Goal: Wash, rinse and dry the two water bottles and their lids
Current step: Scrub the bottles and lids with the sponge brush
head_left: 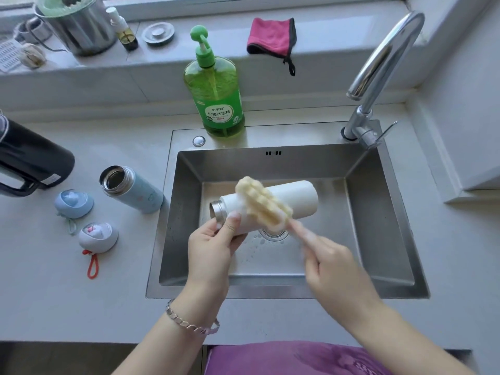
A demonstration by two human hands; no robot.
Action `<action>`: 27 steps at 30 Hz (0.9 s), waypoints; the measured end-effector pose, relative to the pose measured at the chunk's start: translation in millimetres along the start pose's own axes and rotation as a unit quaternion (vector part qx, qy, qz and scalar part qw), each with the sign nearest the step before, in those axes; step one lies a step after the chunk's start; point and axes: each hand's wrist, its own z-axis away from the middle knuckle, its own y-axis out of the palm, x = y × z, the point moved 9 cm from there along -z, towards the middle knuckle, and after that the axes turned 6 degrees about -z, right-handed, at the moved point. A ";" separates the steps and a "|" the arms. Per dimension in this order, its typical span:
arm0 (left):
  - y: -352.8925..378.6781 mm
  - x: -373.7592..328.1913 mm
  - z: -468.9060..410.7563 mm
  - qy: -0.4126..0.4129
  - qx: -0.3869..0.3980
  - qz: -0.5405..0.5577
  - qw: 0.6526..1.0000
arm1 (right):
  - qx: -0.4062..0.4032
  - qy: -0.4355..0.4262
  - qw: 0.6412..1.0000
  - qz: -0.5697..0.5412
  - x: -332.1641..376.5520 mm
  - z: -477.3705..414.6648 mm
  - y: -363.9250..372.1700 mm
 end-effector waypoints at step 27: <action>-1.8 -17.5 4.2 0.107 0.087 -0.146 0.980 | -0.074 0.077 0.993 -0.043 -38.0 -13.7 -21.4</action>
